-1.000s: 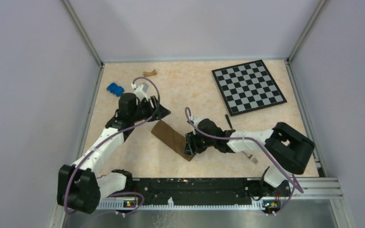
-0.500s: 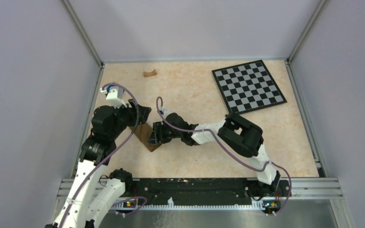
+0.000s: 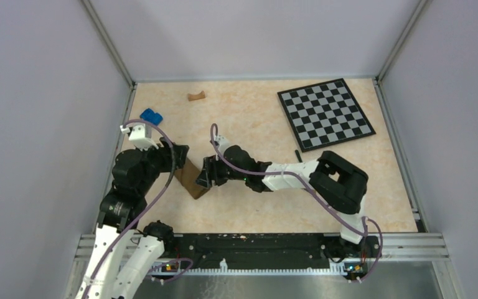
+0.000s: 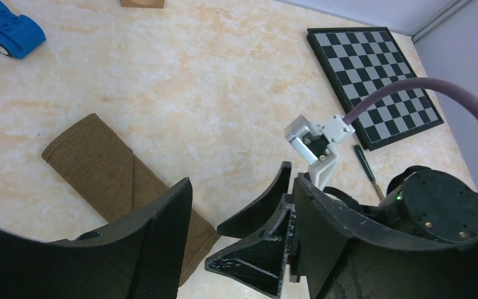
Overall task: Fold the napkin into a case and place the utensils inside
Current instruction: Move the smaller rectangle folded napkin to the center of the board.
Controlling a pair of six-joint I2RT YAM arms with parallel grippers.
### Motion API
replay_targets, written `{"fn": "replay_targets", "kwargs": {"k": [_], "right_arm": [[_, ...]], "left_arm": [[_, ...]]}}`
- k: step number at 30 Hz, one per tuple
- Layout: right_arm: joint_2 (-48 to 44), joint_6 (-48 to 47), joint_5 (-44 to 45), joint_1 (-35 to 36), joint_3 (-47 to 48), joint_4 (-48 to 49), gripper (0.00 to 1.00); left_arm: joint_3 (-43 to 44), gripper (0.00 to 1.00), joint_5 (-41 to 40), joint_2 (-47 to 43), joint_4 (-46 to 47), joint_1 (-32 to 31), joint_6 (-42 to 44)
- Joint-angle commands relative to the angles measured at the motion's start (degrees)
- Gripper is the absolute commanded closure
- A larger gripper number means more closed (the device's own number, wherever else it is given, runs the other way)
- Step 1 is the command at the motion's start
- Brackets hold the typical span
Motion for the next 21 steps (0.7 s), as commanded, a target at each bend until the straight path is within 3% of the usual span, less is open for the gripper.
{"fn": "replay_targets", "kwargs": {"k": [1, 8, 15, 19, 21], "right_arm": [[-3.8, -5.2, 2.1, -2.0, -2.9, -3.6, 0.42], [3.6, -4.8, -1.4, -3.9, 1.5, -4.4, 0.61], [12.6, -3.1, -5.3, -0.8, 11.6, -5.8, 0.75], [13.4, -1.6, -7.3, 0.5, 15.9, -6.3, 0.75], [10.6, -3.1, -5.1, -0.4, 15.6, -11.1, 0.66]], "left_arm": [[-1.0, 0.33, 0.5, -0.5, 2.1, 0.2, -0.3], [-1.3, 0.33, 5.4, -0.9, 1.9, 0.2, -2.3], [-0.8, 0.33, 6.5, -2.1, 0.8, 0.1, -2.8], [-0.9, 0.32, 6.7, -2.1, 1.0, 0.1, -2.9], [-1.1, 0.32, 7.0, -2.0, 1.5, 0.1, -3.1]]}}
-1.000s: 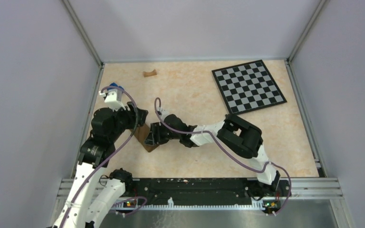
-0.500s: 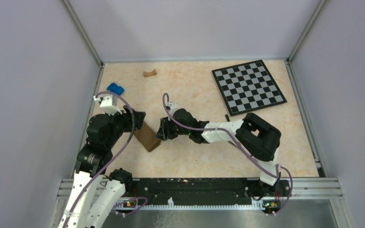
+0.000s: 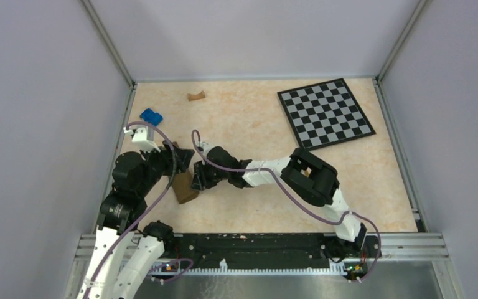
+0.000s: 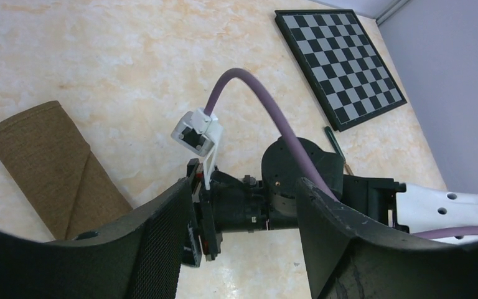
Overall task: Fold the napkin into a case and place the utensils inside
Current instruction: Move the smaller rectangle folded napkin to the center of the board, then pick up the knife from the center of the board.
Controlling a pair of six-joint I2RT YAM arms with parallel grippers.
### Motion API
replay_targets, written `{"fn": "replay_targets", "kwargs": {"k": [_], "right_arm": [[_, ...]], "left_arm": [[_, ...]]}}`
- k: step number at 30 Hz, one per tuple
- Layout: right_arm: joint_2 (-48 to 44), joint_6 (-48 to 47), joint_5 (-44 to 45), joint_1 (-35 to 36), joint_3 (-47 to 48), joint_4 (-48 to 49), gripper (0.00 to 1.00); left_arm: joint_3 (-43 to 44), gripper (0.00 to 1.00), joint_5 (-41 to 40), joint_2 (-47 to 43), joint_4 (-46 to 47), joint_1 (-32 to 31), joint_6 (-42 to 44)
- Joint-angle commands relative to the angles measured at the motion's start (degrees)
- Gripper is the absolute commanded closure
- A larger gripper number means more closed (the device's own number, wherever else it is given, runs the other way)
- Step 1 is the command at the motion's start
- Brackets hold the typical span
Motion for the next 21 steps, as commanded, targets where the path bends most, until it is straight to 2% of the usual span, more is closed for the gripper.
{"fn": "replay_targets", "kwargs": {"k": [1, 3, 6, 8, 11, 13, 15, 17, 19, 21], "right_arm": [[-5.7, -2.1, 2.0, -0.1, 1.3, -7.2, 0.59], [-12.7, -5.6, 6.0, -1.7, -2.2, -13.6, 0.44], [-23.9, -10.1, 9.0, -7.0, -7.8, -27.9, 0.37], [-30.9, -12.7, 8.6, -12.5, -12.2, -38.0, 0.36], [-42.3, -16.6, 14.9, -18.8, -16.6, -54.6, 0.35], [-45.1, -14.8, 21.6, -22.9, -15.7, -68.0, 0.35], [-47.8, -12.5, 24.5, -26.3, -16.0, -76.1, 0.35], [-51.5, -10.8, 24.2, -30.2, -17.5, -77.2, 0.34], [-53.2, -12.2, 19.4, -35.9, -19.9, -70.7, 0.34], [-50.7, -13.7, 17.3, -38.2, -21.0, -66.4, 0.36]], "left_arm": [[-0.1, 0.32, 1.2, -0.2, 1.8, 0.1, -0.8], [-0.2, 0.32, 1.8, -0.1, 2.1, 0.2, -0.9], [-0.8, 0.31, 3.2, 0.0, 3.3, 0.1, -1.1], [-1.4, 0.31, 4.0, 0.2, 4.4, 0.2, -1.1], [-2.5, 0.30, 5.5, 1.0, 6.2, 0.0, -1.2], [-3.2, 0.30, 6.7, 1.6, 7.5, -0.1, -1.4], [-3.8, 0.30, 7.2, 2.2, 8.2, -0.7, -1.6], [-4.5, 0.30, 7.5, 2.7, 9.1, -1.3, -1.9], [-5.2, 0.30, 7.5, 3.1, 10.0, -1.9, -2.4], [-5.3, 0.30, 8.2, 3.6, 10.7, -2.3, -2.7]]}}
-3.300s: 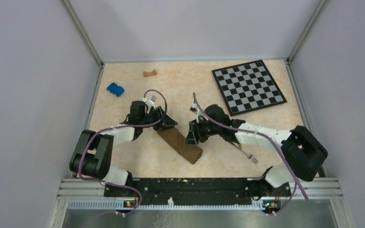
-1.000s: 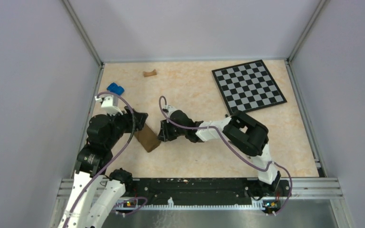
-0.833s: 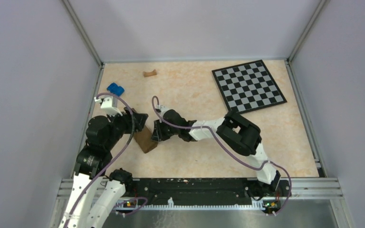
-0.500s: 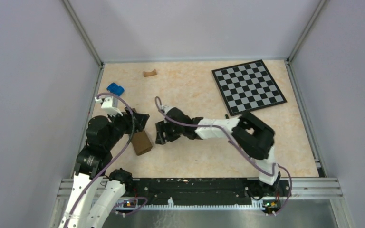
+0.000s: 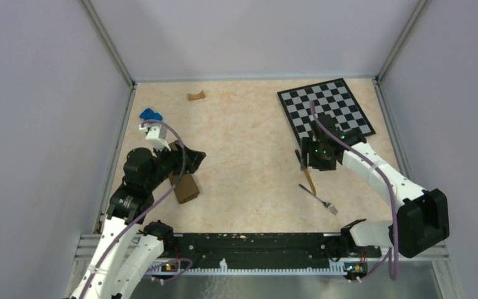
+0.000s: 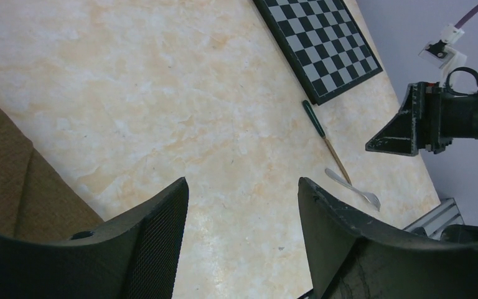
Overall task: Fold the napkin into a case and place the utensils inside
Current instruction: Pick up the knife from the center of the board.
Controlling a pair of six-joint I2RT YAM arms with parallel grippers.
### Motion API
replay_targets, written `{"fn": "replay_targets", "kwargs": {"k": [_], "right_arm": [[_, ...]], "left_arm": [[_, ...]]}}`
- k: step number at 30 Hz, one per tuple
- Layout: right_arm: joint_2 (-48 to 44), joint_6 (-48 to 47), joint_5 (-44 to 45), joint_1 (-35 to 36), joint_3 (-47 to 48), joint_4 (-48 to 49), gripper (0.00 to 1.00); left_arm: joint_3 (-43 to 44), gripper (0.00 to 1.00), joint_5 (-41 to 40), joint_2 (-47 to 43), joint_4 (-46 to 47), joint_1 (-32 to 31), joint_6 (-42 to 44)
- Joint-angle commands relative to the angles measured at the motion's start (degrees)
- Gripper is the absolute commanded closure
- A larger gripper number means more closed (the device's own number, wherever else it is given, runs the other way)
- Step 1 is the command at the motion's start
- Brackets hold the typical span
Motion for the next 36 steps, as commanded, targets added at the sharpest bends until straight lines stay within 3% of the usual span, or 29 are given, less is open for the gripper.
{"fn": "replay_targets", "kwargs": {"k": [1, 6, 11, 19, 23, 27, 32, 36], "right_arm": [[3.6, -2.5, -2.9, -5.5, -2.2, 1.9, 0.38], [13.3, -9.0, -2.1, -5.6, -2.4, 11.3, 0.48], [19.4, -14.2, -0.3, -5.5, -0.7, 17.1, 0.51], [26.7, -11.8, -1.7, -5.4, 0.7, 22.2, 0.67], [29.8, -11.1, -3.7, -4.1, 1.3, 25.9, 0.79], [33.1, -7.5, -4.6, 0.5, 4.7, 29.1, 1.00], [35.6, -1.3, -14.1, 6.5, 9.3, 37.0, 1.00], [34.7, 8.3, -30.8, 6.8, 5.3, 58.4, 1.00]], "left_arm": [[-0.3, 0.30, 2.2, 0.8, 5.1, -1.2, -1.2], [1.4, 0.29, 4.3, 1.5, 3.3, -1.7, -0.4], [1.1, 0.29, 7.3, 2.6, 2.6, -1.6, -0.3], [-1.6, 0.30, 18.5, 8.4, 6.3, -1.6, -1.2], [-3.0, 0.31, 22.4, 10.5, 8.4, -1.7, -3.6], [-5.7, 0.31, 23.1, 11.4, 10.9, -1.6, -6.2], [-11.2, 0.33, 26.0, 14.2, 17.8, -1.7, -11.7], [-13.5, 0.31, 27.8, 17.3, 22.8, -1.7, -14.6]]}}
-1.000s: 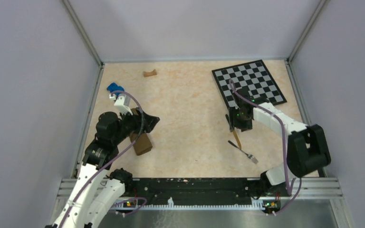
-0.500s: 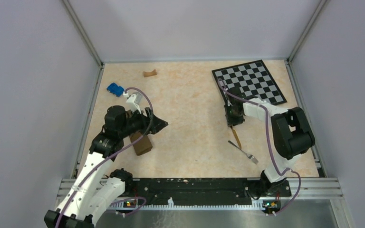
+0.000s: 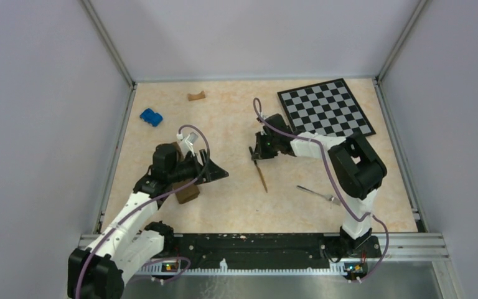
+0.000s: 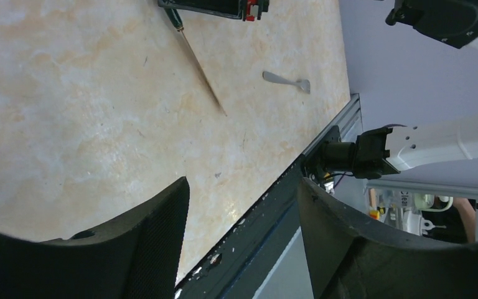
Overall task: Fold the napkin into a case and place the utensils inside
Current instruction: Pick up the knife from the center of the board, then pass from the right arm to the left
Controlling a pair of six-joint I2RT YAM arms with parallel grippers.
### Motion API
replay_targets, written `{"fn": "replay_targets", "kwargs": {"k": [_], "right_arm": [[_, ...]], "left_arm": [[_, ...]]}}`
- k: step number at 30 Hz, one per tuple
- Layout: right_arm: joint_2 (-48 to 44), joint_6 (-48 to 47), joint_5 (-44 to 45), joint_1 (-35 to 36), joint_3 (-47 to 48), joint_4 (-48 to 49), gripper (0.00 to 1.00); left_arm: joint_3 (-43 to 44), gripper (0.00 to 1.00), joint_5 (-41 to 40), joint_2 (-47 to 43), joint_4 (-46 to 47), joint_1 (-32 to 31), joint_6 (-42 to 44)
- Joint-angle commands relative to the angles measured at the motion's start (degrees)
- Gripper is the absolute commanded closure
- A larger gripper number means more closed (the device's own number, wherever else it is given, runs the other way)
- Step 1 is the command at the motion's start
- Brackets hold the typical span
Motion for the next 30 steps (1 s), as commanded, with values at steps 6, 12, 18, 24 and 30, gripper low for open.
{"fn": "replay_targets", "kwargs": {"k": [6, 12, 18, 24, 30], "right_arm": [[-0.9, 28.3, -32.9, 0.8, -9.1, 51.4, 1.00], [1.7, 49.3, -35.4, 2.3, -15.2, 82.5, 1.00], [2.3, 53.9, -34.1, 3.2, -16.7, 91.7, 1.00], [1.7, 52.5, -33.4, 3.6, -16.1, 89.4, 1.00], [1.1, 49.9, -32.6, 4.3, -15.5, 85.8, 1.00]], "left_arm": [[-3.6, 0.22, 1.8, 4.9, 13.6, -1.2, -6.8], [-5.4, 0.35, -0.7, 5.8, 21.4, -4.2, -10.2], [-9.7, 0.34, -0.4, 4.7, 29.3, -4.5, -17.2], [-10.7, 0.39, -3.1, 3.5, 29.3, -5.6, -18.3], [-8.4, 0.54, -5.5, 3.7, 26.6, -6.5, -16.5]]}}
